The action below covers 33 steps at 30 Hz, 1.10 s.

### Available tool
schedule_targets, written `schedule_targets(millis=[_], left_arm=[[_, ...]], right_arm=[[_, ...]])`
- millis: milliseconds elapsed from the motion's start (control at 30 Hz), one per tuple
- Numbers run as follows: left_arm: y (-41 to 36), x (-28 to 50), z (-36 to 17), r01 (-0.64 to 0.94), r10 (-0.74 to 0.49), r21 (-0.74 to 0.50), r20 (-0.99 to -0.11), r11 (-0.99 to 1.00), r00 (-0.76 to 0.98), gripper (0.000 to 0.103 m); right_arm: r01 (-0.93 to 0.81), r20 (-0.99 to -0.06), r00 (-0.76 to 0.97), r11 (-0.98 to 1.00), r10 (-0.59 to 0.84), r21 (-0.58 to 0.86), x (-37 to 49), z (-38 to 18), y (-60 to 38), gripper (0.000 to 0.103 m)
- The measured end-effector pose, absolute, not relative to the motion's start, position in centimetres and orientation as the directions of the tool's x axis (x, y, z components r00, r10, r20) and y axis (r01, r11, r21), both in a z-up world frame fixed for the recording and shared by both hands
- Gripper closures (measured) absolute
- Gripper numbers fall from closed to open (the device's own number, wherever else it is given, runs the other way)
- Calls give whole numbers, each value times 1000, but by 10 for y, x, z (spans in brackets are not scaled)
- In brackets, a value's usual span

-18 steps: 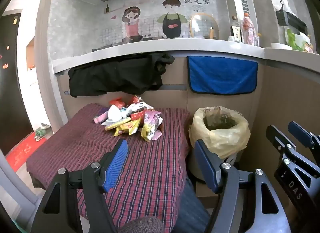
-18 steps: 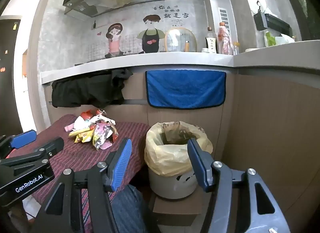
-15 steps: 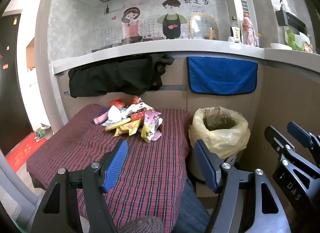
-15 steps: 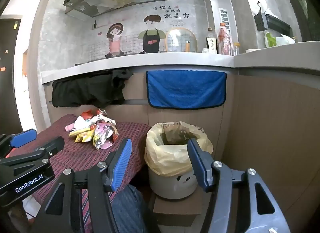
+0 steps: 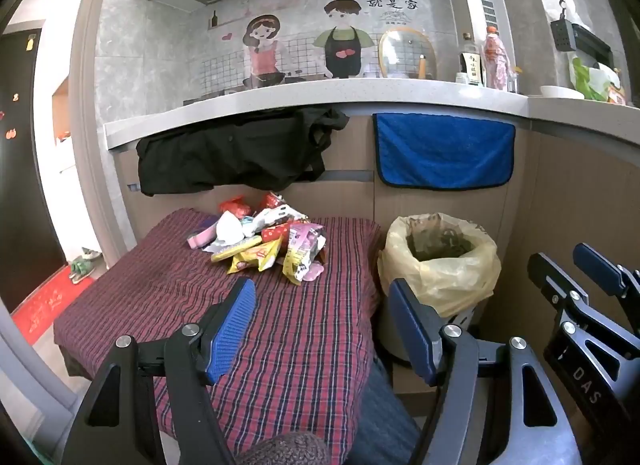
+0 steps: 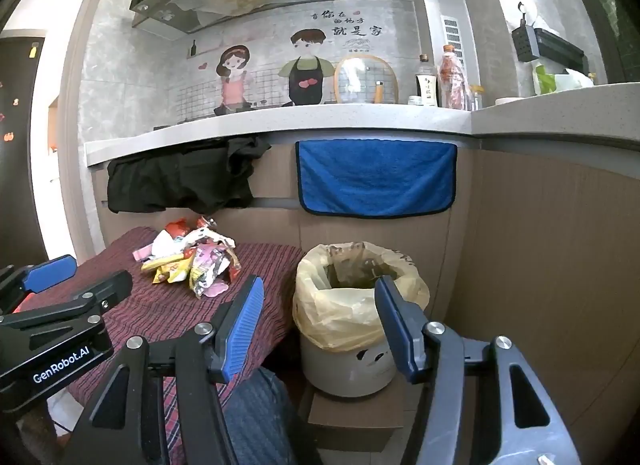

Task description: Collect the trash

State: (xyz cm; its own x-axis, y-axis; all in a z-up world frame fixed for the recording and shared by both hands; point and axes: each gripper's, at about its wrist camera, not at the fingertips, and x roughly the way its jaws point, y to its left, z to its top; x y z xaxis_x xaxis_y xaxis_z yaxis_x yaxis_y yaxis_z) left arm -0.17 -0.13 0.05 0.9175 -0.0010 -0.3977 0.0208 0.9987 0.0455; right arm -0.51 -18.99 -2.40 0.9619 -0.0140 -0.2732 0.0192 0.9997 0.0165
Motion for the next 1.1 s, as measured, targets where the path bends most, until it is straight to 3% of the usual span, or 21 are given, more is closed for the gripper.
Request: schedule_targets(millis=[1100], left_arm=[[8, 3, 3, -11, 34, 58, -403, 998, 915, 34]], right_arm=[[10, -282, 959, 1000, -5, 18, -5, -28, -188, 48]])
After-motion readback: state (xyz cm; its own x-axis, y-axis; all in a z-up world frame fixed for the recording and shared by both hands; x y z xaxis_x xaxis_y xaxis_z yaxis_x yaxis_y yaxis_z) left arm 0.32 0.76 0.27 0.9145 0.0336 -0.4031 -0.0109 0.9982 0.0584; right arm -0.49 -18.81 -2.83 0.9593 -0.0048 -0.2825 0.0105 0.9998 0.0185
